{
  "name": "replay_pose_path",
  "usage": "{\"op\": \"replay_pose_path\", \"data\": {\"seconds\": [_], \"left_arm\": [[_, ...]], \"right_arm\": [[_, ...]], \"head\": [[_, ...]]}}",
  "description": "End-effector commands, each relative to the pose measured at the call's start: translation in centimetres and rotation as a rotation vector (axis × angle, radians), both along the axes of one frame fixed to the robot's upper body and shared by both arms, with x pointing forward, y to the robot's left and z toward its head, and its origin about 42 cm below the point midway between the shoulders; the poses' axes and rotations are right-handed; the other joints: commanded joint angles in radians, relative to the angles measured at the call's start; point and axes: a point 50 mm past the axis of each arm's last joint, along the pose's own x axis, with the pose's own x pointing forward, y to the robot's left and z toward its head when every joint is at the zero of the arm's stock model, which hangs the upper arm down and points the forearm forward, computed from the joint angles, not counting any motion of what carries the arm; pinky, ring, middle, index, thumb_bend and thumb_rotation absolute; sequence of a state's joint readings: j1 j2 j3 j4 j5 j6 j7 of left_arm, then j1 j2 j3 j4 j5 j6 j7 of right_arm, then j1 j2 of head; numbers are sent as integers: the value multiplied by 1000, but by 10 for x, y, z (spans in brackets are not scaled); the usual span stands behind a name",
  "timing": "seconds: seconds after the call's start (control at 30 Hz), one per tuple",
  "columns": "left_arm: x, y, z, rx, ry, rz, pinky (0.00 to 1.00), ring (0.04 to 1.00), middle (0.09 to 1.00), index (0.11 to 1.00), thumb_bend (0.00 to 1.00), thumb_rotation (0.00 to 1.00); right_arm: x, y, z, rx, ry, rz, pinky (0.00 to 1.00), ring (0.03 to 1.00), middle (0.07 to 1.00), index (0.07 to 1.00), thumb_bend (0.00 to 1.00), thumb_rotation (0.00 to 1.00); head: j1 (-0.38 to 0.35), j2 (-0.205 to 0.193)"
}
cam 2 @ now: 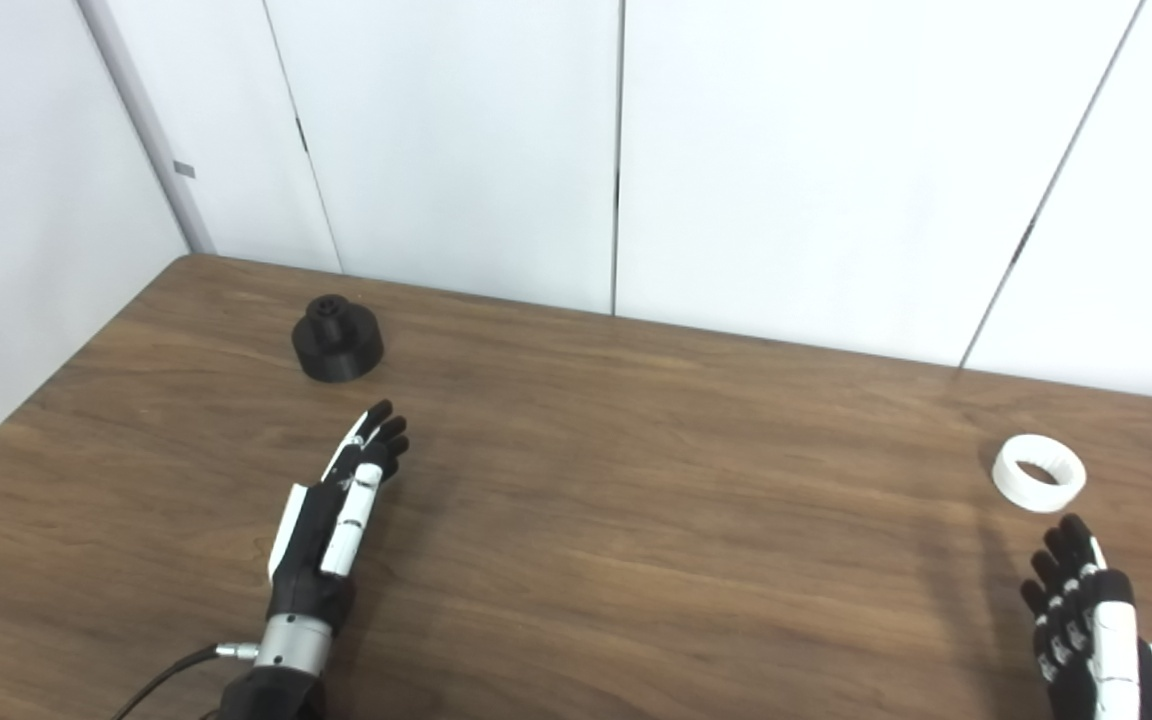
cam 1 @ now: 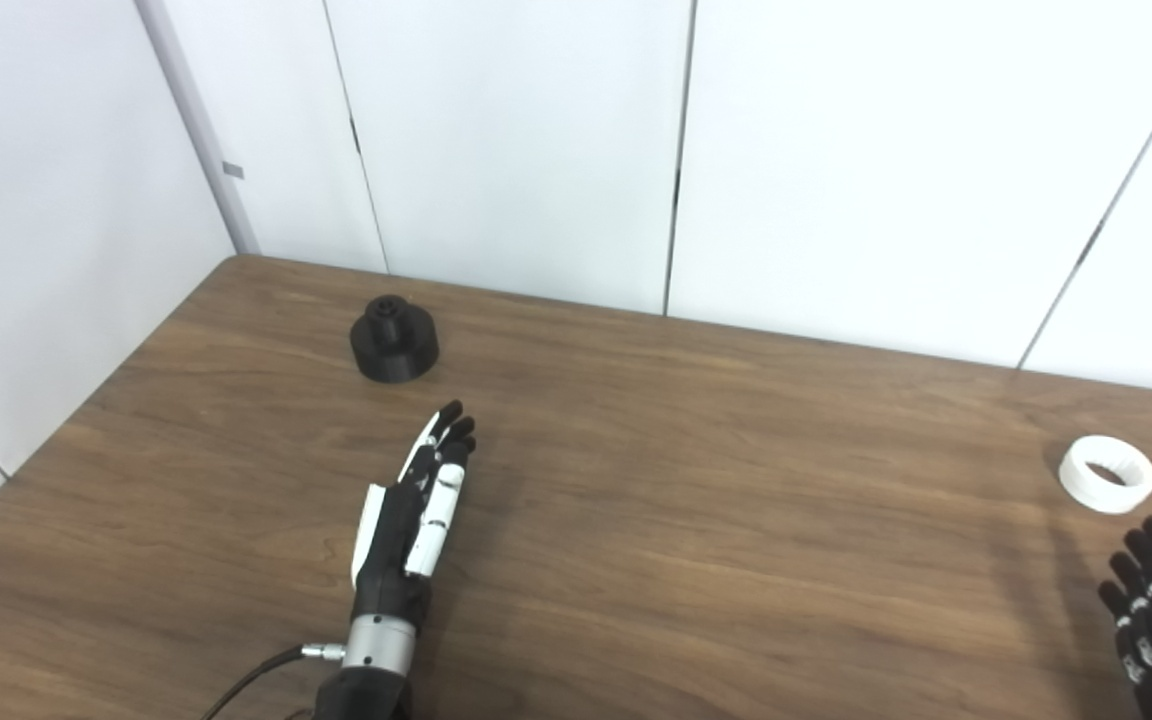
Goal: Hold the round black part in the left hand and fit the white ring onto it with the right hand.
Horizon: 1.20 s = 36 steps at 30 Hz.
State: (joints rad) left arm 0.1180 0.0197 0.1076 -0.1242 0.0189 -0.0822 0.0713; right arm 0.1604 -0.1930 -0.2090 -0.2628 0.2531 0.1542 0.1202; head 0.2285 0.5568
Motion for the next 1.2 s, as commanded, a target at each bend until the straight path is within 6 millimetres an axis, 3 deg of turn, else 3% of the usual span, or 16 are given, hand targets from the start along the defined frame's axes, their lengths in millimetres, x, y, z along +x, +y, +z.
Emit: {"op": "replay_pose_path", "data": {"seconds": [0.0,0.1,0.17,0.33,0.5,0.57,0.7,0.9,1.0,1.17], "left_arm": [[2,3,10,47,-22,4,930,918,924,953,535,784],[2,12,23,149,-33,29,967,938,927,960,543,716],[2,19,34,201,-43,52,901,930,921,958,562,649],[7,42,63,323,-57,90,916,919,944,987,691,503],[15,77,101,473,-28,141,935,956,960,1000,853,385],[20,93,114,545,-13,172,853,946,971,1000,897,315],[31,116,133,642,29,239,777,911,966,1000,948,290],[55,138,153,747,76,282,836,943,968,973,995,271],[66,145,158,780,99,278,777,916,954,955,992,267],[86,158,158,818,137,241,819,949,963,933,952,279]], "right_arm": [[4,3,16,-19,-66,13,1000,1000,1000,1000,455,1000],[3,4,16,-21,-63,14,1000,1000,1000,1000,461,1000],[3,6,18,-9,-67,11,1000,1000,1000,1000,452,1000],[6,10,18,5,-69,16,1000,1000,1000,1000,434,1000],[7,12,14,1,-59,6,1000,1000,1000,1000,428,1000],[7,13,13,2,-60,7,1000,1000,1000,1000,429,1000],[8,13,11,-1,-64,17,1000,1000,1000,1000,424,1000],[7,13,11,-10,-66,25,1000,1000,1000,1000,439,1000],[7,14,12,0,-68,20,1000,1000,1000,1000,448,1000],[6,14,13,-2,-71,22,1000,1000,1000,1000,436,1000]], "head": [[2,1],[-2,9],[-18,28],[-32,42],[-13,32],[-10,31],[12,18],[25,14],[23,16],[18,19]]}}
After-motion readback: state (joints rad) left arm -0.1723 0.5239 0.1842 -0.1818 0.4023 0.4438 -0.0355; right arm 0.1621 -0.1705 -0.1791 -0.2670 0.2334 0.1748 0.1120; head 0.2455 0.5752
